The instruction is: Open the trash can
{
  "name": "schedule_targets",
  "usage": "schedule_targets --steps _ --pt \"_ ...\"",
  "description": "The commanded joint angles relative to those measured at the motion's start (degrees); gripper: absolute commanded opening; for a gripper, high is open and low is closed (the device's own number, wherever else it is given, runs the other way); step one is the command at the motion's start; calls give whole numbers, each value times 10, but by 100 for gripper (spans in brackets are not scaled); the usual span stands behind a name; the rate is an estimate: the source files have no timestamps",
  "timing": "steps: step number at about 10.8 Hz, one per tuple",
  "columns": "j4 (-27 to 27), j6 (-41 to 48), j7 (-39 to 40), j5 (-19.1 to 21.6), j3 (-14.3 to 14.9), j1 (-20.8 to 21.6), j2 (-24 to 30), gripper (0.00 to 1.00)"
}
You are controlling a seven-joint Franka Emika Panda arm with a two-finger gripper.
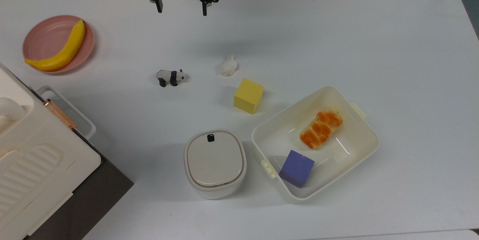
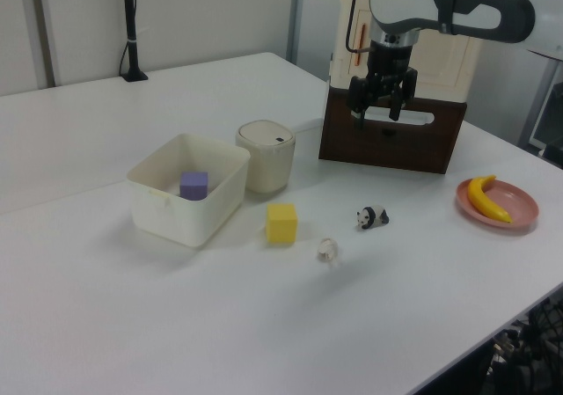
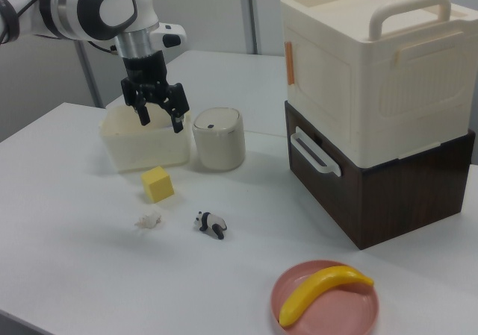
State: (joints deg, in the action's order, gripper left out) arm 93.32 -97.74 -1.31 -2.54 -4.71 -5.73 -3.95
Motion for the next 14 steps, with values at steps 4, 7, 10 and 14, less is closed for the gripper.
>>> schedule_targets --steps 4,7,10,14 --pt "-2 11 17 3 2 2 3 100" --pt "-4 11 19 3 2 1 3 100" --pt "-3 11 21 3 2 2 3 100" --pt "-3 7 21 4 1 4 3 100"
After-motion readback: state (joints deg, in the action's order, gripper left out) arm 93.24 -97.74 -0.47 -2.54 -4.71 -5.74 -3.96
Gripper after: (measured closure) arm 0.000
